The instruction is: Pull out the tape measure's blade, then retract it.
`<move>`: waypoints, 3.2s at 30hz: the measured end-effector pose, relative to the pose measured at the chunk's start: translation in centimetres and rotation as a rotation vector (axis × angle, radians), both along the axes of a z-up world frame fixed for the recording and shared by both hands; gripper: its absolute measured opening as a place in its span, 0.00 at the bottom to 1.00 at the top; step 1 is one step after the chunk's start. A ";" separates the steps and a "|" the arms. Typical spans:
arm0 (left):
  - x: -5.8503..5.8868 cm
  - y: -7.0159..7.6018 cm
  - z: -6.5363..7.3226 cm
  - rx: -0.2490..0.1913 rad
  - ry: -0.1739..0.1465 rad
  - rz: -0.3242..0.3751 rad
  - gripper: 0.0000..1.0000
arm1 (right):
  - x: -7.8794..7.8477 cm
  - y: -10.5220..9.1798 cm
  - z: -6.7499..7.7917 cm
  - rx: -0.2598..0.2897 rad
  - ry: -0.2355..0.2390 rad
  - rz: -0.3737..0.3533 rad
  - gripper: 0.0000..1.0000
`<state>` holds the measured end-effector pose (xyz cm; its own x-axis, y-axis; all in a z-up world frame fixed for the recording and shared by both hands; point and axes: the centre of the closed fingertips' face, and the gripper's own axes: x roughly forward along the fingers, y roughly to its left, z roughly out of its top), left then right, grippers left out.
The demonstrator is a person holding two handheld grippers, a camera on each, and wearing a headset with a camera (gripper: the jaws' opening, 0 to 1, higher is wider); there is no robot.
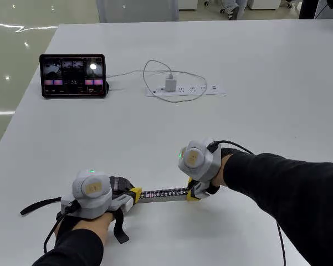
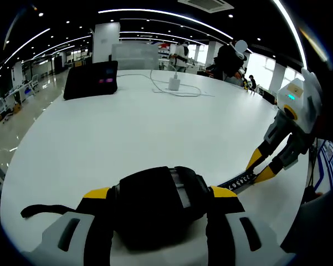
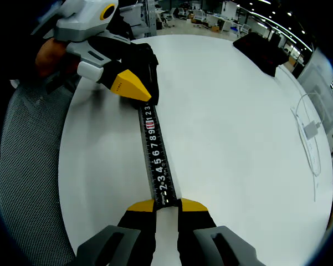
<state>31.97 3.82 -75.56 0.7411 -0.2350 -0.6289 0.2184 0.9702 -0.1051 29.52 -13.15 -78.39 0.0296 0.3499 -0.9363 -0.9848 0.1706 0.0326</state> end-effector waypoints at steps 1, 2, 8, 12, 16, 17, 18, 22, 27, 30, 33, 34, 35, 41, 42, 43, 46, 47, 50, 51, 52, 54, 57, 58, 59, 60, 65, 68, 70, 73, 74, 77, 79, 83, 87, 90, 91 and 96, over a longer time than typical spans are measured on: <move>0.0 0.0 0.0 0.000 0.000 0.000 0.64 | 0.0 0.0 0.0 0.000 0.001 -0.002 0.11; 0.0 0.0 0.0 0.000 0.000 -0.001 0.64 | 0.0 0.1 0.0 0.000 0.002 -0.004 0.11; 0.0 0.0 0.0 -0.001 0.001 -0.004 0.64 | 0.0 0.3 0.0 -0.002 0.002 0.006 0.11; 0.0 0.0 0.0 -0.002 -0.001 -0.003 0.64 | 0.0 0.4 0.0 0.000 0.003 0.008 0.11; -0.1 0.0 0.0 -0.002 0.004 -0.007 0.64 | 0.0 0.6 0.0 0.002 0.005 0.008 0.11; -0.1 0.0 0.0 -0.002 0.008 -0.010 0.64 | 0.0 0.6 0.0 0.001 0.005 0.004 0.11; -0.1 0.0 0.0 -0.002 0.008 -0.012 0.64 | 0.0 0.7 0.0 -0.001 0.003 0.005 0.11; -0.1 -0.1 0.0 -0.003 0.003 -0.011 0.64 | 0.0 0.8 0.0 -0.006 -0.003 0.015 0.10; -0.1 -0.1 0.0 -0.002 0.006 -0.016 0.64 | 0.0 0.9 0.0 -0.002 0.004 0.023 0.10; -0.1 0.0 -0.1 -0.003 0.005 -0.014 0.64 | 0.0 1.0 0.0 -0.002 0.002 0.027 0.10; -0.1 0.0 0.0 -0.005 0.008 -0.015 0.63 | 0.1 1.1 0.0 0.002 0.003 0.027 0.10; -0.1 0.0 0.0 -0.007 0.009 -0.016 0.63 | 0.1 1.1 0.0 0.004 0.005 0.025 0.10; -0.1 0.0 0.0 -0.009 0.009 -0.016 0.63 | 0.1 1.2 0.0 0.010 0.008 0.018 0.10; -0.1 -0.1 0.0 -0.016 0.011 -0.018 0.63 | -0.1 1.7 0.0 0.006 -0.004 0.016 0.10; -0.1 -0.1 0.0 -0.018 0.012 -0.017 0.63 | -0.1 1.7 0.0 0.004 -0.004 0.016 0.10; -0.1 -0.1 0.0 -0.020 0.013 -0.017 0.63 | 0.0 1.7 0.0 0.004 -0.002 0.019 0.10; -0.1 -0.1 0.0 -0.025 0.011 -0.017 0.63 | 0.0 1.8 0.0 0.010 0.006 0.025 0.10; -0.1 -0.1 0.0 -0.027 0.010 -0.018 0.63 | 0.0 1.9 0.0 0.012 0.007 0.027 0.10; -0.1 -0.1 0.0 -0.030 0.008 -0.016 0.63 | 0.0 2.2 0.1 0.020 0.009 0.028 0.10; -0.1 -0.1 0.0 -0.031 0.007 -0.015 0.63 | 0.0 2.2 0.1 0.023 0.010 0.027 0.10; -0.1 0.0 0.0 -0.032 0.005 -0.015 0.63 | 0.0 2.3 0.1 0.024 0.011 0.025 0.10; -0.1 0.0 0.0 -0.035 0.006 -0.015 0.63 | 0.0 2.4 0.1 0.026 0.012 0.029 0.10; 0.0 0.0 0.0 -0.038 0.007 -0.012 0.63 | 0.0 2.6 0.1 0.030 0.023 0.024 0.10; -0.1 0.0 0.0 -0.037 0.006 -0.012 0.63 | 0.1 2.7 0.1 0.033 0.021 0.028 0.10; -0.1 0.0 0.0 -0.037 0.006 -0.012 0.63 | 0.1 2.8 0.0 0.032 0.022 0.028 0.10; -0.1 0.0 0.0 -0.037 0.007 -0.011 0.63 | 0.1 2.9 0.0 0.032 0.023 0.026 0.10; 0.0 0.0 0.0 -0.040 0.012 -0.011 0.63 | 0.1 3.2 0.1 0.036 0.023 0.023 0.10; -0.1 0.0 0.0 -0.044 0.012 -0.012 0.63 | 0.1 3.3 0.0 0.039 0.023 0.023 0.11; -0.1 0.1 0.0 -0.047 0.011 -0.012 0.63 | 0.1 3.5 0.1 0.040 0.022 0.024 0.11; -0.1 0.1 0.0 -0.049 0.012 -0.012 0.63 | 0.1 3.7 0.0 0.043 0.023 0.025 0.11; -0.1 0.0 0.1 -0.049 0.012 -0.012 0.63 | 0.1 3.8 0.0 0.044 0.023 0.027 0.11; -0.1 0.0 0.1 -0.051 0.013 -0.013 0.63 | 0.1 3.9 0.0 0.046 0.025 0.027 0.11; -0.1 0.0 0.1 -0.051 0.014 -0.013 0.63 | 0.1 4.0 0.0 0.049 0.027 0.026 0.11; -0.1 0.0 0.0 -0.053 0.015 -0.014 0.63 | 0.1 4.2 0.0 0.050 0.027 0.030 0.11; -0.1 0.0 0.0 -0.056 0.014 -0.015 0.63 | 0.1 4.4 -0.1 0.049 0.027 0.034 0.11; -0.1 0.0 0.0 -0.058 0.014 -0.016 0.63 | 0.2 4.5 -0.1 0.050 0.030 0.033 0.11; -0.1 0.0 0.0 -0.059 0.014 -0.017 0.63 | 0.1 4.5 0.0 0.051 0.030 0.033 0.11; -0.1 0.0 0.1 -0.065 0.013 -0.019 0.63 | 0.1 4.7 0.0 0.054 0.031 0.038 0.11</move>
